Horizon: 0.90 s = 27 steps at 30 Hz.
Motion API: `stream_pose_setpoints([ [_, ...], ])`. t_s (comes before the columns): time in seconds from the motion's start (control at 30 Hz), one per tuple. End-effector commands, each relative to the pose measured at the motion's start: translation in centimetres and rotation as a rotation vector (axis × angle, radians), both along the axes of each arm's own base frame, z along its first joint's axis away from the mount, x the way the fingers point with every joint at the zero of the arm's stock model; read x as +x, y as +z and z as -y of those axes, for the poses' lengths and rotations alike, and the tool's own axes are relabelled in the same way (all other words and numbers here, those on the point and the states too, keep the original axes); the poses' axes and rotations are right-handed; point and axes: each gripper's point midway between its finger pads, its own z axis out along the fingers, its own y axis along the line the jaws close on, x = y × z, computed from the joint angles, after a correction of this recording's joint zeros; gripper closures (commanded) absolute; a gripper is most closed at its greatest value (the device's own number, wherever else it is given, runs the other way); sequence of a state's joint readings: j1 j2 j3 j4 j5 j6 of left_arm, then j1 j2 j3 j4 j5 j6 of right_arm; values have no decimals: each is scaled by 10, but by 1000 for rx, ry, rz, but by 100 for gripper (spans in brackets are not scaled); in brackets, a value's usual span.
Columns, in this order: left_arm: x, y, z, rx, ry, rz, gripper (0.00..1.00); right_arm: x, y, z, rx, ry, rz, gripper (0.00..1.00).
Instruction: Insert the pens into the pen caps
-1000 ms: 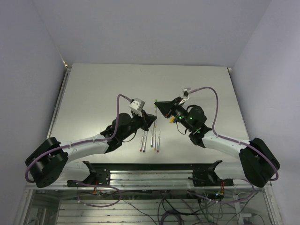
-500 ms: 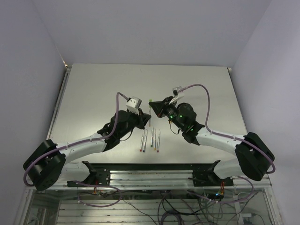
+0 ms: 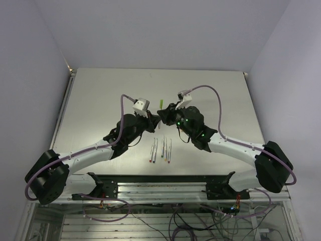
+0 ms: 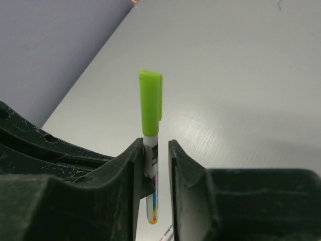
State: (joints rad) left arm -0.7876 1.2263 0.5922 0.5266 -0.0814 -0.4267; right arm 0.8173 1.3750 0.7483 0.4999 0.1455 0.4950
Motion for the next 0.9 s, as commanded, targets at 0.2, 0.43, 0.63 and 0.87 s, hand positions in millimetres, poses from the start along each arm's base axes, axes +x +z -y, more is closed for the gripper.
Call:
stream_pose_setpoints([
  [0.2,14,-20,-28,96,150,-39,93,-5,40,69,11,-266,40,47],
  [0.43,42,-53,-45,274,287,-97,93,-25,7,110,-39,-359,-35,35],
  [0.63,75,-92,-69,422,398,-211,93,-42,-19,131,-91,-394,-125,35],
  [0.87,105,-132,-75,533,415,-295,93,-54,-43,137,-56,-395,-184,35],
])
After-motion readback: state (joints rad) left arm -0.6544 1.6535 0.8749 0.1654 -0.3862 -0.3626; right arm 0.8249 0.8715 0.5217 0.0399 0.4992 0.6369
